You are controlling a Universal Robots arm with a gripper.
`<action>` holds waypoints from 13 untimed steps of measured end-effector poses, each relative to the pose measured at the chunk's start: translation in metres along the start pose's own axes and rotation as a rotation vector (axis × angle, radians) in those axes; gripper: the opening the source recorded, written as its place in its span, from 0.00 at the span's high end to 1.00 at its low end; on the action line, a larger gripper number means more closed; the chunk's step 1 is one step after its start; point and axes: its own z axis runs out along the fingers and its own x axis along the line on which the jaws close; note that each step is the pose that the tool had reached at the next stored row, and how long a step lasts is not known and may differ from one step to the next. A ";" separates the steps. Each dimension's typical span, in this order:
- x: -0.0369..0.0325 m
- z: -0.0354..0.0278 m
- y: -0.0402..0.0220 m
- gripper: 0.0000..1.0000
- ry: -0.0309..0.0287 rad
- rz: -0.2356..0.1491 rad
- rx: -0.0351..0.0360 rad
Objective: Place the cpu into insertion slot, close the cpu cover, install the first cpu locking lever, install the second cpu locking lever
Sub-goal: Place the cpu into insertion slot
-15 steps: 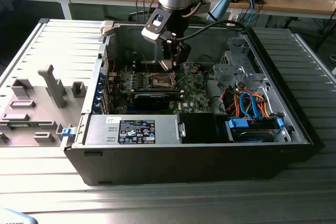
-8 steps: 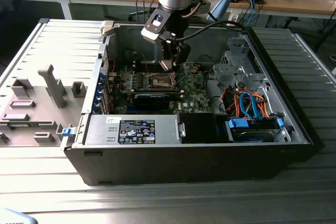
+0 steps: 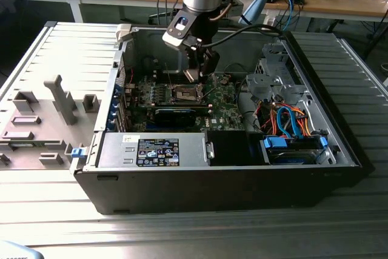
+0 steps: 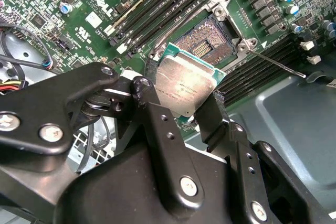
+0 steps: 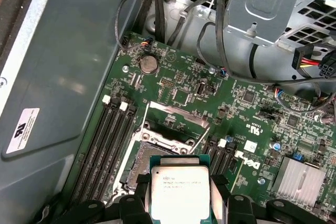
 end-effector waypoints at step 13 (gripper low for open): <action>0.0000 0.0012 0.0000 0.46 -0.0016 0.030 0.0005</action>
